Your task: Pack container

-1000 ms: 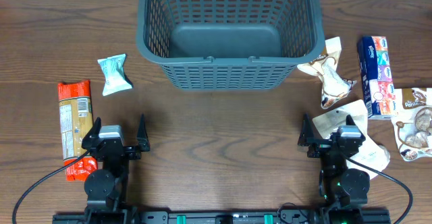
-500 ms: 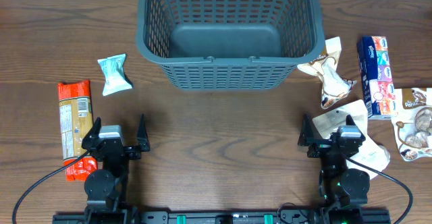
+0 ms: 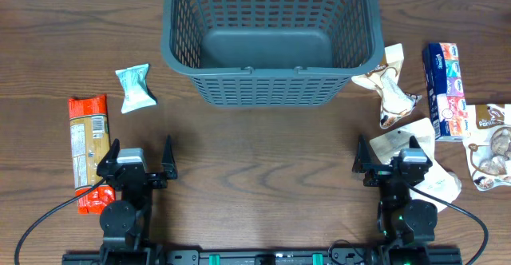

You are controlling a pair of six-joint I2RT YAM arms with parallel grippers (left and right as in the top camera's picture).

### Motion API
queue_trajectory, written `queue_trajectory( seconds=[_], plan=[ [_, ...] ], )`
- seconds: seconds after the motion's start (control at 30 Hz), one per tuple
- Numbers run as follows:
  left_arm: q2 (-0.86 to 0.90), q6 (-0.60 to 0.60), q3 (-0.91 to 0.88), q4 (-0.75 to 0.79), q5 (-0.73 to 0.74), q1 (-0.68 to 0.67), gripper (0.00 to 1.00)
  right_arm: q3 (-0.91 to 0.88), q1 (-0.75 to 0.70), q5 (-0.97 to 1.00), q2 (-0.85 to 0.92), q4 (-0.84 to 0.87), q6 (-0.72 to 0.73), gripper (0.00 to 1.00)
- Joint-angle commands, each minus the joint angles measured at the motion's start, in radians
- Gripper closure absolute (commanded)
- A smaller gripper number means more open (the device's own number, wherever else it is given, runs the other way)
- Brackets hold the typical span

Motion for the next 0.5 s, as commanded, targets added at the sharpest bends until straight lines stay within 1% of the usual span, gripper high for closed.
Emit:
queue_trajectory(
  seconds=[0.0, 0.23, 0.47],
  plan=[
    [-0.007, 0.006, -0.018, -0.043, -0.027, -0.002, 0.01, -0.004, 0.008, -0.001, -0.006, -0.003, -0.015, 0.01],
    [-0.007, 0.006, -0.018, -0.043, -0.027, -0.002, 0.01, -0.004, 0.008, -0.005, -0.006, 0.015, -0.014, 0.01],
    [-0.007, 0.006, -0.018, -0.043, -0.027, -0.002, 0.02, -0.003, 0.008, -0.021, 0.0, -0.007, -0.014, 0.01]
  ],
)
